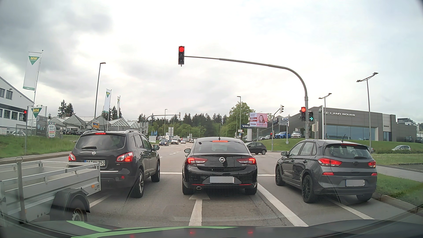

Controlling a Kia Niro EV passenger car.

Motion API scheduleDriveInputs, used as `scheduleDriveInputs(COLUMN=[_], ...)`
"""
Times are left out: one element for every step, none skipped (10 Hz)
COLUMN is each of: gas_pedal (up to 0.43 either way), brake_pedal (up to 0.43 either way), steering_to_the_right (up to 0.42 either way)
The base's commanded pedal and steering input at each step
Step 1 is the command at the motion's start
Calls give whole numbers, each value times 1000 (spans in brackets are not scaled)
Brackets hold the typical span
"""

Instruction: Follow the waypoints while adhering to traffic rules and regulations

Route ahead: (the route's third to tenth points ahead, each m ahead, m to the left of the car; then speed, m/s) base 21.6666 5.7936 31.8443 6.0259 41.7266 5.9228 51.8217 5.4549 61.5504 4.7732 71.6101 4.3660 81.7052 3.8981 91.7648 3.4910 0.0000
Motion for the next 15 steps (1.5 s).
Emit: scheduleDriveInputs(gas_pedal=[0,0,0,0,0,0,0,0,0,0,0,0,0,0,0], brake_pedal=[0,0,0,0,0,0,0,0,0,0,0,0,0,0,0], steering_to_the_right=[11,10,9,9,8,8,7,7,6,7,6,6,6,6,5])
